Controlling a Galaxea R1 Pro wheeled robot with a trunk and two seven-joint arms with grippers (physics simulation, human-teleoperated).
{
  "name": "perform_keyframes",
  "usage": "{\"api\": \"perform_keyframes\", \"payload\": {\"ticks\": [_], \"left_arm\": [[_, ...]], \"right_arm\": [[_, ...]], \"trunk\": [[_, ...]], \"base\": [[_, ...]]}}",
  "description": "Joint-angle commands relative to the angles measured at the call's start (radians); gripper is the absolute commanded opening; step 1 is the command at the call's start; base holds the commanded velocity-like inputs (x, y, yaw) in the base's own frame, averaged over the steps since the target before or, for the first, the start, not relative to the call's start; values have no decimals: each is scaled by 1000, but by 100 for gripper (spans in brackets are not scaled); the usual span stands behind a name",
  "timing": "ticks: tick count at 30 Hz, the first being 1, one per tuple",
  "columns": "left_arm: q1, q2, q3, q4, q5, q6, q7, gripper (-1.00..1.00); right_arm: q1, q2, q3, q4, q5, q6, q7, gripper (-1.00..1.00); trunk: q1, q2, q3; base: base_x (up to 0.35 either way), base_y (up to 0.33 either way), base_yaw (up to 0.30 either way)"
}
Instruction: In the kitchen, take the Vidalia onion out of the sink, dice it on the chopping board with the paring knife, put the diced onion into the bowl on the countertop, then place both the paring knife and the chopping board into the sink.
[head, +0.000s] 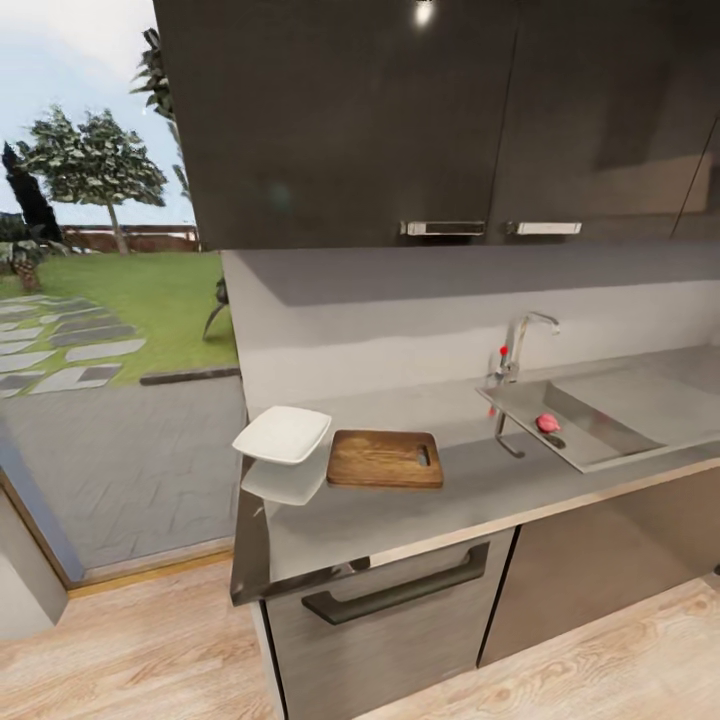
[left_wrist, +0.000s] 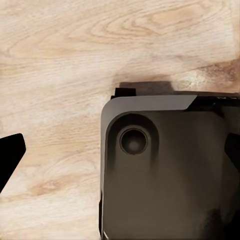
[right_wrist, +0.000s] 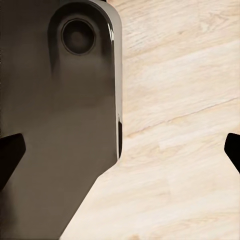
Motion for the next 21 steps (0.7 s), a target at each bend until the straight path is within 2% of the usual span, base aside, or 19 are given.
{"api": "perform_keyframes", "payload": {"ticks": [1,21], "left_arm": [[1,1,3,-5,0,8,0,100],[1,2,3,-6,0,10,-1,100]], "right_arm": [[0,0,0,0,-1,-3,0,100],[0,0,0,0,0,-5,0,100]], "trunk": [[-4,7,2],[-80,147,65]], "base": [[0,0,0],[0,0,0]]}}
